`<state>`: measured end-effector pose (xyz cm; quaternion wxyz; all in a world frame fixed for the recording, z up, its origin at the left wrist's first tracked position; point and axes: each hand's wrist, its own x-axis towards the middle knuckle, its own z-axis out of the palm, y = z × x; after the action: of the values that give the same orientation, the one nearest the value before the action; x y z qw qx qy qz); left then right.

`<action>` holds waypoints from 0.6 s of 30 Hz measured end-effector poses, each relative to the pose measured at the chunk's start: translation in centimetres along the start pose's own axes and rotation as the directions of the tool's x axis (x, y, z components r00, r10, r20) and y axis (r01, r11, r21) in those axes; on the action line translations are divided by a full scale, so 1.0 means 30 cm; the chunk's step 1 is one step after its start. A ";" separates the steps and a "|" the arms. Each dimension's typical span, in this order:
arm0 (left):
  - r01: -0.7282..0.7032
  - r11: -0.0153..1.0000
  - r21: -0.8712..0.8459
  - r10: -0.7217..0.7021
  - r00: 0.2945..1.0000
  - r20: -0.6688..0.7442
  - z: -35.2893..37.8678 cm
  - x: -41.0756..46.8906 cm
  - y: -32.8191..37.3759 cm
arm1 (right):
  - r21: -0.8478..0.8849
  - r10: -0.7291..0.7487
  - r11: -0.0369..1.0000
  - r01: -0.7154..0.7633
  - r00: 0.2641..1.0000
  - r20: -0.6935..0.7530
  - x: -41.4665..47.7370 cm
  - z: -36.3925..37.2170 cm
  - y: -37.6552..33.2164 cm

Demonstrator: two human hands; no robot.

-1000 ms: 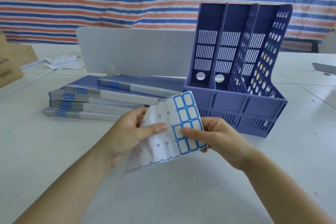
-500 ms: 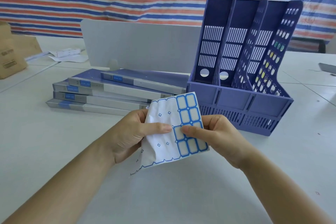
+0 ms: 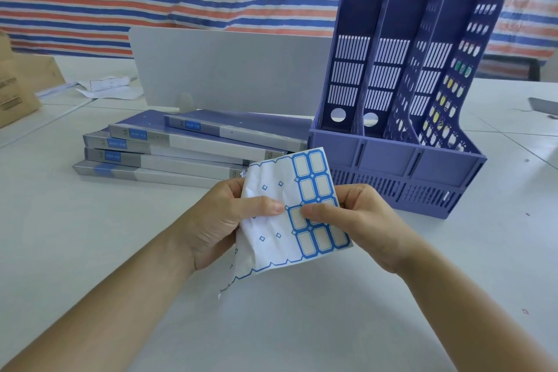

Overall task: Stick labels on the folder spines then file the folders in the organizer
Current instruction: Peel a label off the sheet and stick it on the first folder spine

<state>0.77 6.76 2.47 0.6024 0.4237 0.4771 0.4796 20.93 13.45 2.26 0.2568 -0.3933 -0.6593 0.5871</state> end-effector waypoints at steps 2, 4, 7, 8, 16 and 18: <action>0.005 1.000 0.004 -0.005 1.000 -0.007 0.001 -0.001 0.001 | 0.000 0.002 1.000 -0.002 1.000 0.003 -0.001 0.000 0.000; 0.004 1.000 0.012 -0.004 1.000 -0.011 0.003 -0.002 0.002 | 0.004 0.000 1.000 0.000 1.000 0.006 -0.002 -0.001 0.000; 0.005 1.000 0.016 -0.005 1.000 -0.012 0.004 -0.004 0.005 | 0.017 -0.008 1.000 0.008 1.000 0.017 -0.005 -0.003 -0.002; 0.006 1.000 0.018 -0.006 1.000 -0.015 0.004 -0.003 0.005 | 0.018 -0.011 1.000 0.011 1.000 0.019 -0.005 -0.004 -0.002; -0.003 0.998 0.059 0.005 1.000 -0.029 0.006 -0.004 -0.001 | -0.020 -0.010 1.000 0.011 0.999 0.036 0.000 -0.004 0.006; -0.008 0.998 0.067 0.010 1.000 -0.029 0.006 -0.002 -0.004 | -0.016 -0.015 1.000 0.016 0.999 0.049 -0.001 -0.003 0.008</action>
<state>0.97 6.68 2.40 0.5785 0.4389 0.4997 0.4722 21.06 13.47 2.05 0.2422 -0.3757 -0.6731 0.5891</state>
